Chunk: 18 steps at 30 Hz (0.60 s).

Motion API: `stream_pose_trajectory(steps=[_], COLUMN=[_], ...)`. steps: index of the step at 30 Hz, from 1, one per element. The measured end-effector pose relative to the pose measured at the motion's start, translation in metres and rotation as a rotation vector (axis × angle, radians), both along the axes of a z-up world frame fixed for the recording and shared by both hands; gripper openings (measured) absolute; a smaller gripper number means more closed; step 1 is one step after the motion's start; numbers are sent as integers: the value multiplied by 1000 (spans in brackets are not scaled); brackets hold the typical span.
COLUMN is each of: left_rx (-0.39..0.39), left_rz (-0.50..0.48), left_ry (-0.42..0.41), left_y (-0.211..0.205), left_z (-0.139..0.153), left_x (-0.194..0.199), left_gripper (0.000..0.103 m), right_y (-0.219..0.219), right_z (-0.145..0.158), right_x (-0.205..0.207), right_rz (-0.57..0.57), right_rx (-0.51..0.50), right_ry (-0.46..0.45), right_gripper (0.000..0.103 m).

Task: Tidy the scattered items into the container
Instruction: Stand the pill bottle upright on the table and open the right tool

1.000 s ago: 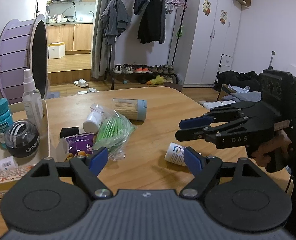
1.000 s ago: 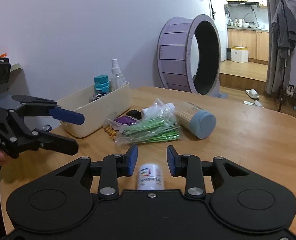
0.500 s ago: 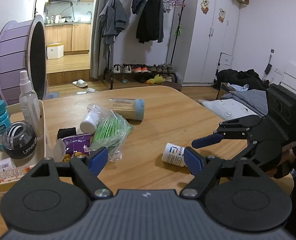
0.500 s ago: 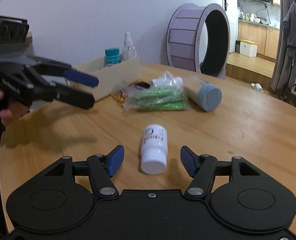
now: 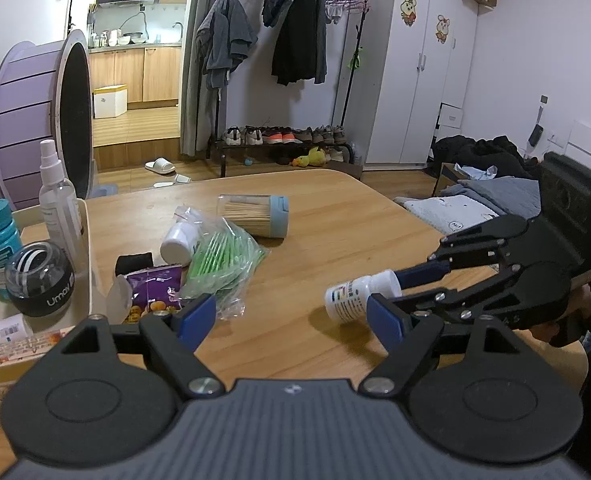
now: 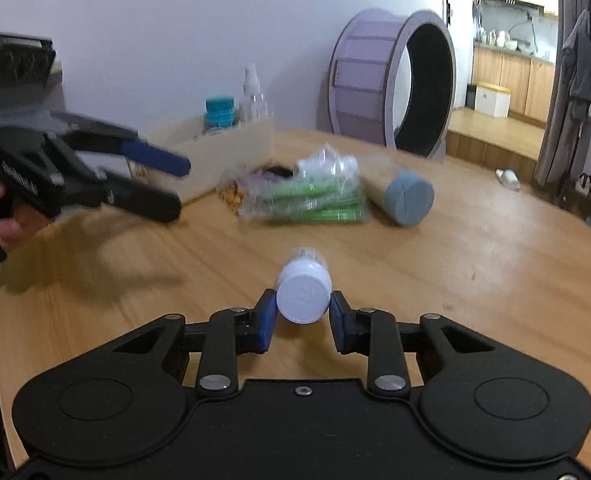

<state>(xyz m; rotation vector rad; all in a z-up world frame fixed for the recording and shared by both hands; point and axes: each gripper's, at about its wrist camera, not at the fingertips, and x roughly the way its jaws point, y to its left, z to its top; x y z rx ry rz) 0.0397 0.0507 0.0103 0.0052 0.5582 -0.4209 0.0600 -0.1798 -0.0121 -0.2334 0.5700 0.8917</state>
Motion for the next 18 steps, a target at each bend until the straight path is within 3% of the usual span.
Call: stream_pose_trajectory(steps=[11,12,15,18], left_rx=[-1,-6,-10,-2], left_rz=[-10,-11,-21,-33], left_ry=[1,0,-4,-4], left_y=[-5,-6,-13,-25], left_z=[-2,-2,-3,-9], left_x=[2,2,4,8], left_gripper=[82,82,82,82], right_y=[11,8,-1,-14], right_z=[7,9,15,21], right_x=[8,7,4,1], right_rz=[1,-3,-19,-52], right_rx=[65,71,90,116], right_ry=[5,0,-15,-26], right_gripper=[31,35,63,67])
